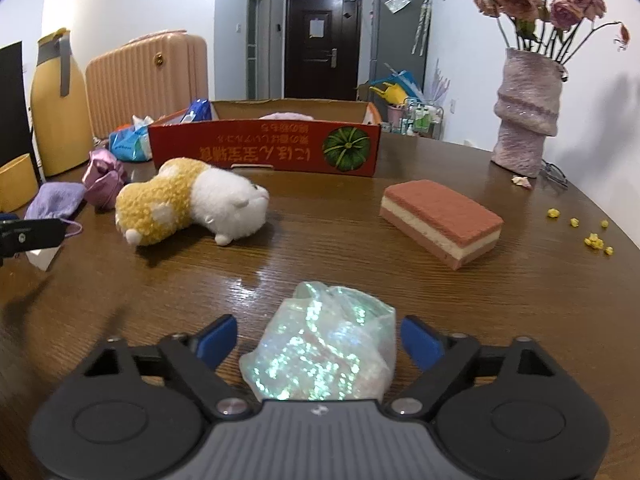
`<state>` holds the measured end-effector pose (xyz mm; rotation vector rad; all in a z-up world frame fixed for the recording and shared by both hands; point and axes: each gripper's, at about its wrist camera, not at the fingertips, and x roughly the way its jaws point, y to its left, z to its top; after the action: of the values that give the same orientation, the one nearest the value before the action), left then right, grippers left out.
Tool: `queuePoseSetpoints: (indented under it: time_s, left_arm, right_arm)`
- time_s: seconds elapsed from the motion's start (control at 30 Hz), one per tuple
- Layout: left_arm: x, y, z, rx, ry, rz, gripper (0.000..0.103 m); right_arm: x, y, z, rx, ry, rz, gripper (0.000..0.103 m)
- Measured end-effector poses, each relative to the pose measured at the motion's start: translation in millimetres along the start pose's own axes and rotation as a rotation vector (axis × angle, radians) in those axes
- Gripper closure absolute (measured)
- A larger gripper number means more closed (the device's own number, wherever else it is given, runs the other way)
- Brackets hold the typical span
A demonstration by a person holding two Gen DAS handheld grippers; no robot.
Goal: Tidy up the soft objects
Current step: 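Grasp the iridescent plastic bag with the right tool, then reach and grasp the purple pouch with the left tool while the right tool holds the bag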
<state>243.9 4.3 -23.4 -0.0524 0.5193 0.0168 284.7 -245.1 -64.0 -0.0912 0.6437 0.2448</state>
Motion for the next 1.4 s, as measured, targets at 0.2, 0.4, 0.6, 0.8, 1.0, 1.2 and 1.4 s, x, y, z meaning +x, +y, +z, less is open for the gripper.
queuePoseSetpoints:
  time_s: [0.2, 0.4, 0.6, 0.8, 1.0, 1.2, 1.4]
  left_arm:
    - [0.9, 1.0, 0.0, -0.007, 0.006, 0.0, 0.0]
    - [1.0, 1.1, 0.1, -0.007, 0.006, 0.001, 0.0]
    - [1.2, 1.8, -0.3, -0.008, 0.008, 0.003, 0.0]
    - [3.8, 3.3, -0.3, -0.015, 0.017, 0.012, 0.0]
    - [8.9, 7.0, 1.3, -0.032, 0.031, 0.034, 0.0]
    - [16.4, 14.3, 4.4, -0.062, 0.046, 0.065, 0.0]
    - [22.2, 24.2, 8.4, -0.095, 0.051, 0.104, 0.0]
  right_arm:
    - [6.1, 3.6, 4.5, -0.017, 0.008, 0.032, 0.061]
    - [9.1, 9.4, 9.6, -0.047, -0.015, 0.049, 0.067]
    - [13.3, 15.7, 20.5, -0.072, -0.061, 0.064, 0.069]
    - [20.8, 23.0, 33.5, -0.1, -0.099, 0.085, 0.069]
    - [26.8, 25.5, 47.0, -0.109, -0.149, 0.094, 0.069]
    - [29.7, 15.3, 50.0, -0.059, -0.175, 0.104, 0.069]
    - [24.8, 8.4, 50.1, -0.033, -0.201, 0.093, 0.069]
